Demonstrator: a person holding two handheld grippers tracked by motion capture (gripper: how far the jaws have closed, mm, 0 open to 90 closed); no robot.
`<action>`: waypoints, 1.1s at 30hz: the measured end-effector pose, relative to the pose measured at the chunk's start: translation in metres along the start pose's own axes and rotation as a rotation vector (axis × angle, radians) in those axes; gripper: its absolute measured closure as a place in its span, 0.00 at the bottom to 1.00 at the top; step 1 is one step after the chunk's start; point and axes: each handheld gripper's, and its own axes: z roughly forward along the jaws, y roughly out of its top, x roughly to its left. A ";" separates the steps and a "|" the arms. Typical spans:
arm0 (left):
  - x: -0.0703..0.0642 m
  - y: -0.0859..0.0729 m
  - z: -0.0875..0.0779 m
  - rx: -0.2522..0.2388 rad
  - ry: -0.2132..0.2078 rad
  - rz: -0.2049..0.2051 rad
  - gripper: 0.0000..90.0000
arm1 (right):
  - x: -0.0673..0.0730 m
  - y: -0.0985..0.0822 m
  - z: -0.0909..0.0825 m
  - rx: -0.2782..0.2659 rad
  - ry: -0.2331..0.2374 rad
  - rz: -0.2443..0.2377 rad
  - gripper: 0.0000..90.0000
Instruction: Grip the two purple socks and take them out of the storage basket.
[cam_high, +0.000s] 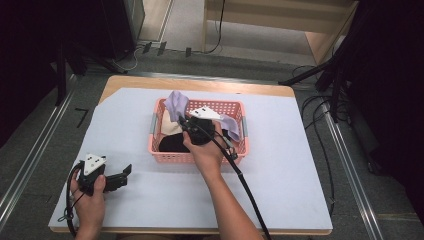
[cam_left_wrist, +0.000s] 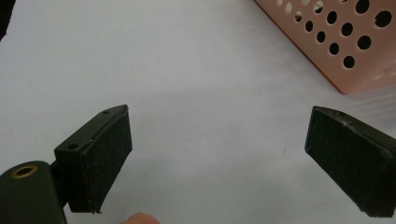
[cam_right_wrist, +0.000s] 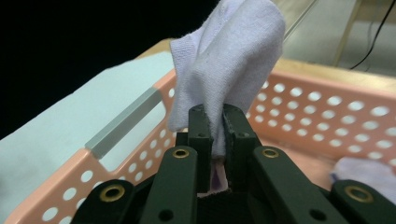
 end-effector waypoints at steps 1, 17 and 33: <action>0.000 0.000 0.000 0.000 -0.001 0.000 0.09 | -0.001 0.000 -0.002 -0.016 -0.005 -0.004 0.93; 0.002 0.000 -0.001 -0.004 -0.005 -0.009 0.09 | -0.029 -0.004 -0.035 -0.170 -0.115 -0.047 0.93; 0.001 0.000 0.000 -0.004 -0.003 -0.012 0.09 | -0.098 -0.014 -0.090 -0.257 -0.292 0.021 0.93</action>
